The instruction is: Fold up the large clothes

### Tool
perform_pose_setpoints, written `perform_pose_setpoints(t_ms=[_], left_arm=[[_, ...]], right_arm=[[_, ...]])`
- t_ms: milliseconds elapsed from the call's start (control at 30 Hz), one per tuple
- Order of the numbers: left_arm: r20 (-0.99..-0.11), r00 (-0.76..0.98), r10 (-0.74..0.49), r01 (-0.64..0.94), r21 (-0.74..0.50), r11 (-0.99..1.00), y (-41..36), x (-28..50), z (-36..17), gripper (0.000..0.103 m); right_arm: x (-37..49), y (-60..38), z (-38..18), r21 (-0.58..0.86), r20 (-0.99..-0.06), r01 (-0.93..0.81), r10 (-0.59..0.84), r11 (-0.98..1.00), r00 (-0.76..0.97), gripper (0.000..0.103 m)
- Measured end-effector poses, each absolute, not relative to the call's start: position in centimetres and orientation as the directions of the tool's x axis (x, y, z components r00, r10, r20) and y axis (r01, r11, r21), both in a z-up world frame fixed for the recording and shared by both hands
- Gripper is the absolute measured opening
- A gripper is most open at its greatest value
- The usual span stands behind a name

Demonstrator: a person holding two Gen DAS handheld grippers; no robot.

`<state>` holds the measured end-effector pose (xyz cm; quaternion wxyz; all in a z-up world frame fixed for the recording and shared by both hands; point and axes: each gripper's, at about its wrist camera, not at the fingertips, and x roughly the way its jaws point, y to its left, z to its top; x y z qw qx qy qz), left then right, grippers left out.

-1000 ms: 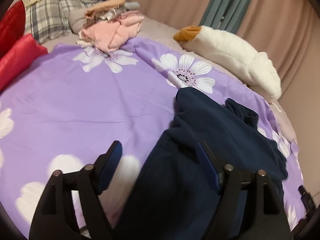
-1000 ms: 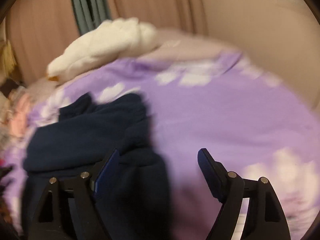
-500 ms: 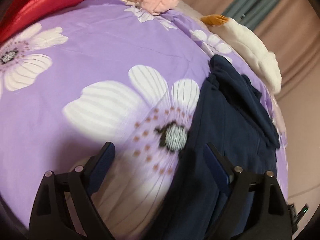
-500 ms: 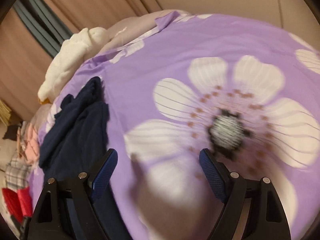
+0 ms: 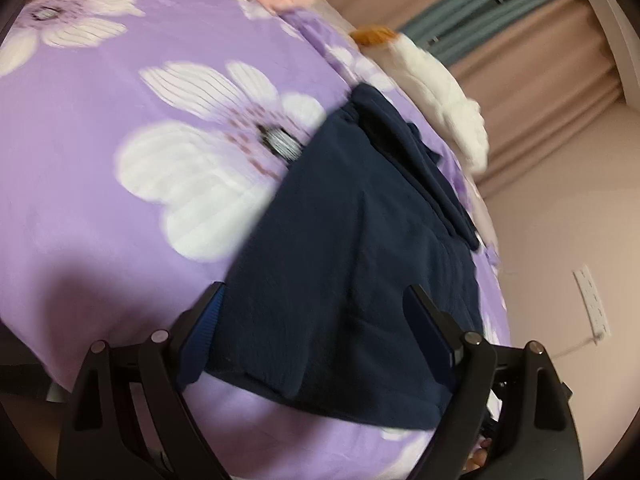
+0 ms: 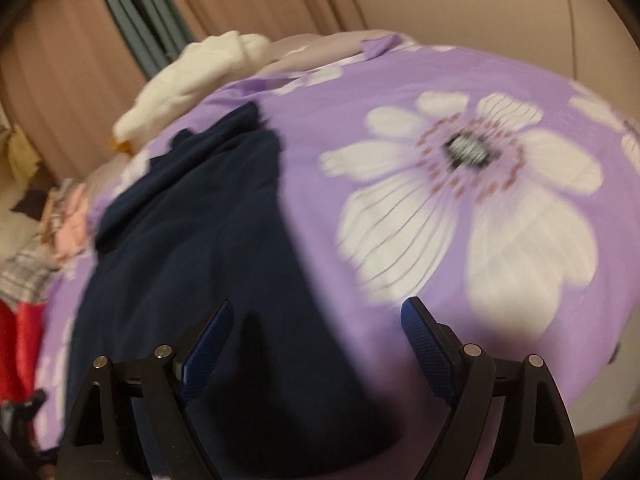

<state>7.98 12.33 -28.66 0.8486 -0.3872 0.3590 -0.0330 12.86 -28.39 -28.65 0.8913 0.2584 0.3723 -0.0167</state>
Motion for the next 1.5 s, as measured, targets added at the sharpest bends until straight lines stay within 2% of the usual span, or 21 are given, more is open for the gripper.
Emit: perform_pose_setpoints(t_ms=[33,133,267,333,400,600,667,733,833,933,1067,1233,1300,1333,1367,1433,1500], left_arm=[[-0.563,0.739,-0.371,-0.193,-0.704,0.684,11.7,8.2,-28.6,0.087],[-0.538,0.754,-0.376,-0.175,-0.717,0.675,11.1,8.7,-28.2,0.088],[-0.494,0.735,-0.464,-0.160,-0.792,0.590,11.5,9.9,-28.6,0.088],[-0.487,0.729,-0.481,-0.155,-0.803,0.576,11.6,9.6,-28.5,0.088],[-0.499,0.720,-0.482,-0.165,-0.798,0.579,11.5,9.1,-28.5,0.088],[-0.558,0.701,-0.444,-0.180,-0.741,0.647,10.5,8.2,-28.1,0.088],[-0.586,0.696,-0.415,-0.181,-0.702,0.689,10.4,7.8,-28.0,0.083],[-0.591,0.733,-0.335,-0.235,-0.683,0.691,11.0,6.4,-28.1,0.075],[-0.632,0.753,-0.185,-0.354,-0.626,0.695,12.2,5.3,-28.4,0.078],[-0.625,0.740,-0.250,-0.308,-0.645,0.700,12.0,5.7,-28.8,0.079],[-0.514,0.719,-0.468,-0.167,-0.781,0.601,10.2,6.6,-29.9,0.084],[-0.484,0.721,-0.496,-0.113,-0.788,0.606,8.4,9.1,-29.3,0.084],[-0.480,0.723,-0.497,-0.115,-0.793,0.598,8.1,10.1,-29.2,0.079],[-0.493,0.729,-0.474,-0.138,-0.785,0.604,8.2,10.5,-29.4,0.070],[-0.521,0.732,-0.439,-0.171,-0.764,0.622,8.5,10.8,-29.6,0.057],[-0.574,0.733,-0.364,-0.228,-0.712,0.664,8.7,10.8,-29.8,0.042],[-0.572,0.740,-0.353,-0.223,-0.704,0.674,8.8,10.6,-30.0,0.040]], right_arm=[[12.4,-27.7,-28.7,0.477,-0.661,0.214,0.187,0.853,0.727,0.087],[12.3,-26.5,-28.6,0.505,-0.639,0.200,0.207,0.840,0.741,0.090],[13.2,-26.6,-29.4,0.691,-0.571,0.154,0.402,0.707,0.716,0.090],[13.7,-26.5,-29.8,0.738,-0.538,0.136,0.455,0.660,0.710,0.090],[13.9,-25.8,-29.8,0.733,-0.548,0.136,0.459,0.666,0.699,0.090],[14.3,-23.5,-29.5,0.683,-0.566,0.089,0.448,0.725,0.692,0.090],[14.3,-22.9,-29.4,0.632,-0.589,0.077,0.414,0.771,0.695,0.090],[14.3,-22.7,-29.3,0.598,-0.602,0.065,0.394,0.799,0.694,0.090],[14.3,-22.8,-29.3,0.590,-0.601,0.049,0.397,0.806,0.694,0.090],[14.7,-23.0,-29.3,0.599,-0.595,0.044,0.408,0.799,0.692,0.090],[14.4,-23.6,-29.3,0.600,-0.593,0.047,0.405,0.799,0.696,0.090],[13.9,-24.7,-29.4,0.610,-0.589,0.080,0.383,0.789,0.711,0.090],[14.0,-25.2,-29.4,0.618,-0.586,0.093,0.379,0.781,0.716,0.090],[14.0,-25.4,-29.4,0.618,-0.584,0.095,0.375,0.781,0.720,0.090],[14.0,-25.5,-29.4,0.613,-0.584,0.096,0.368,0.784,0.724,0.090],[14.2,-25.6,-29.4,0.593,-0.590,0.107,0.340,0.798,0.733,0.087],[14.3,-25.8,-29.5,0.571,-0.598,0.119,0.313,0.812,0.737,0.079]])
